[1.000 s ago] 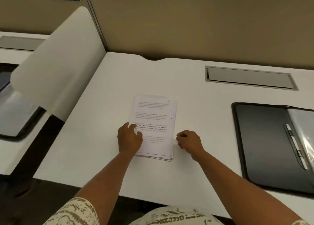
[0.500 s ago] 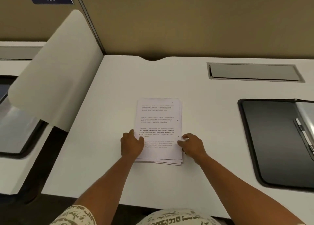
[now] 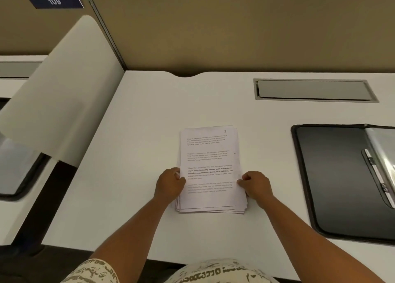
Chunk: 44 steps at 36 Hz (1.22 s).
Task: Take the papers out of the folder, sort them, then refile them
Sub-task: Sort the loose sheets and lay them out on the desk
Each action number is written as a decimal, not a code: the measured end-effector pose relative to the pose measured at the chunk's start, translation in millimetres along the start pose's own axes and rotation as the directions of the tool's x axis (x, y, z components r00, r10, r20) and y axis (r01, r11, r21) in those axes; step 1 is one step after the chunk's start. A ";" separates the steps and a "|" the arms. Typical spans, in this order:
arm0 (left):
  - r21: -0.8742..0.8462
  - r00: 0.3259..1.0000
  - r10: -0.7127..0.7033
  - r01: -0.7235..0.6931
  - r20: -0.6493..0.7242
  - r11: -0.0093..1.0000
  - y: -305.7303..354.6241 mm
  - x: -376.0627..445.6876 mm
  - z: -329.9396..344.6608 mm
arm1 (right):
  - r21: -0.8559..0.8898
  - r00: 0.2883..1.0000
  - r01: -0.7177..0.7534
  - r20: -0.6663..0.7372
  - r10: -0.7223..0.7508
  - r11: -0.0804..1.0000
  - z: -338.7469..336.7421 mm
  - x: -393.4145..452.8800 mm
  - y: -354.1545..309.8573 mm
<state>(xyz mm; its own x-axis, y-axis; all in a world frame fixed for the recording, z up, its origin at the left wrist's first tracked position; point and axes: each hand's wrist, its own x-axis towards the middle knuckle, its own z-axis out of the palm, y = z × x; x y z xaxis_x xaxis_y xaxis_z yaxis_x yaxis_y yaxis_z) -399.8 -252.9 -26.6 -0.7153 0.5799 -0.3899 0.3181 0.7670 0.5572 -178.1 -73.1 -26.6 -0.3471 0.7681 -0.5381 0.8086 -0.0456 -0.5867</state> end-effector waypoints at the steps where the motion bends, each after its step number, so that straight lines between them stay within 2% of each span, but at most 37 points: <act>1: 0.005 1.000 0.022 -0.022 -0.002 1.000 2.1 -2.0 2.5 | 0.017 1.000 -0.016 -0.005 0.016 1.000 -3.7 0.7 5.0; 8: 0.133 0.996 0.092 -0.092 0.008 0.987 11.8 -7.9 7.1 | -0.016 1.000 -0.010 -0.023 0.010 1.000 -22.7 -3.7 15.4; 12: 0.236 0.993 0.113 -0.116 0.025 0.965 10.4 -9.0 5.7 | -0.086 0.994 0.041 -0.102 -0.050 0.995 -30.4 -4.2 14.9; 15: 0.341 0.988 0.157 -0.147 -0.001 0.928 6.9 -9.8 6.2 | -0.042 0.989 0.074 -0.126 -0.079 0.996 -32.6 -4.5 11.4; 17: 0.335 0.986 0.167 -0.149 -0.026 0.930 7.7 -14.6 8.3 | 0.010 0.987 0.093 -0.129 -0.091 0.996 -35.3 -6.7 10.6; 19: 0.282 0.980 0.186 -0.158 -0.074 0.946 8.4 -16.1 7.3 | 0.097 0.988 0.086 -0.137 -0.073 0.992 -36.7 -5.7 8.3; 21: 0.163 0.974 0.204 -0.187 -0.098 0.969 14.0 -12.8 6.4 | 0.185 0.989 0.084 -0.136 -0.059 0.979 -39.1 -6.4 4.0; 22: 0.096 0.973 0.203 -0.193 -0.109 0.977 6.8 0.8 -14.3 | 0.223 0.986 0.106 -0.152 -0.072 0.969 -25.8 -2.6 -18.0; 26: -0.175 0.993 0.113 -0.117 -0.035 0.978 18.5 13.0 -30.9 | 0.363 0.990 0.068 -0.139 -0.018 0.929 -16.7 1.2 -41.4; 30: -0.416 0.998 0.051 -0.035 0.029 0.909 25.3 8.3 -24.6 | 0.413 0.989 0.067 -0.149 -0.005 0.908 -14.0 0.5 -41.5; 38: -0.636 0.999 -0.023 0.047 0.047 0.771 21.3 36.2 -61.8 | 0.557 0.990 0.103 -0.134 -0.033 0.824 2.2 2.4 -92.7; 44: -0.716 0.997 -0.056 0.073 0.048 0.695 12.8 54.5 -84.0 | 0.645 1.000 0.004 0.014 -0.017 0.764 13.6 6.7 -117.1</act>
<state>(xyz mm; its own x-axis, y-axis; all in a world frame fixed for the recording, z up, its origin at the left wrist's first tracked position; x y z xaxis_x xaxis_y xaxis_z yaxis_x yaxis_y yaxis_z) -486.9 -234.5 20.9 -0.7012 0.5488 -0.4552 -0.2768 0.3788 0.8831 -281.6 -71.3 30.2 -0.3673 0.7599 -0.5363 0.3103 -0.4435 -0.8409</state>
